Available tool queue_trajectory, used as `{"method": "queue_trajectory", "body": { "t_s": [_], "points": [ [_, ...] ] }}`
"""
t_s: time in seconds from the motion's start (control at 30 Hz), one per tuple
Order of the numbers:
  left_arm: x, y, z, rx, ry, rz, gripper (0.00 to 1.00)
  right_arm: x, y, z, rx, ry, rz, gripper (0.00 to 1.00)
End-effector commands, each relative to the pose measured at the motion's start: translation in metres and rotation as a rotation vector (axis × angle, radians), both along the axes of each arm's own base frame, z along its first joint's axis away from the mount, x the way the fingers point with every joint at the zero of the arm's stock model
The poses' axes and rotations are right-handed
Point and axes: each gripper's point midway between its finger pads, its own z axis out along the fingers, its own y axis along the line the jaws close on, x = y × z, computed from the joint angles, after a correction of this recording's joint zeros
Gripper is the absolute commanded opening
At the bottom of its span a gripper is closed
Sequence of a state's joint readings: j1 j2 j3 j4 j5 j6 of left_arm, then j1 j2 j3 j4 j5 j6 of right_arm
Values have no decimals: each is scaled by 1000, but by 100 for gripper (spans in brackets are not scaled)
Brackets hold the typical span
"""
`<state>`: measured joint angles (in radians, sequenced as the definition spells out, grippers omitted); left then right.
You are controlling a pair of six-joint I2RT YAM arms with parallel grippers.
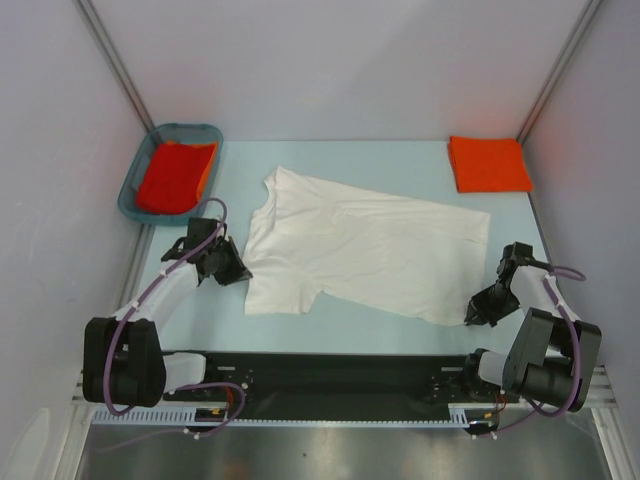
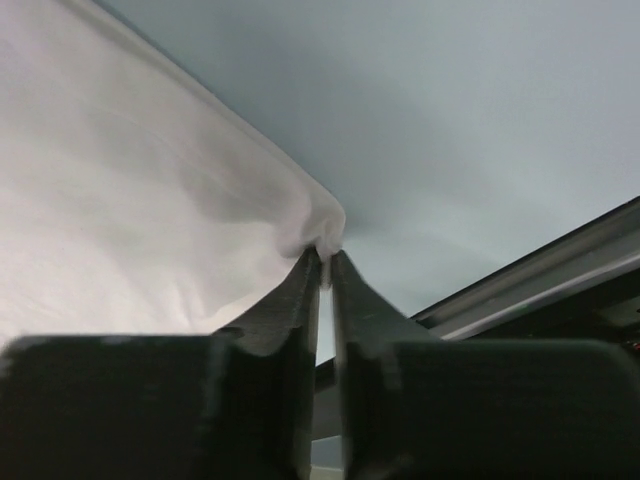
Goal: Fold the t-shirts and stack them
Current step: Fold the tshirt
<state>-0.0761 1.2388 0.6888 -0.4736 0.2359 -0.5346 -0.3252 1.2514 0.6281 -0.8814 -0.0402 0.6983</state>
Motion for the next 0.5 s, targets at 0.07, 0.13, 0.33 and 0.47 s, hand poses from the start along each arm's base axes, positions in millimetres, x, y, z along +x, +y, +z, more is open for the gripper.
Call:
{"method": "queue_trajectory", "body": {
  "t_s": [0.07, 0.13, 0.33, 0.47],
  "points": [
    [8, 2, 6, -10, -38, 25, 0, -1, 3, -1, 13, 8, 15, 22],
    [10, 2, 6, -8, -38, 21, 1, -3, 4, -1, 13, 17, 13, 24],
    [13, 2, 6, -7, -37, 15, 0, -6, 4, 1, -4, 32, 16, 23],
    [15, 2, 5, -5, -34, 9, 1, -8, 3, 3, -12, 45, 7, 0]
  ]
}}
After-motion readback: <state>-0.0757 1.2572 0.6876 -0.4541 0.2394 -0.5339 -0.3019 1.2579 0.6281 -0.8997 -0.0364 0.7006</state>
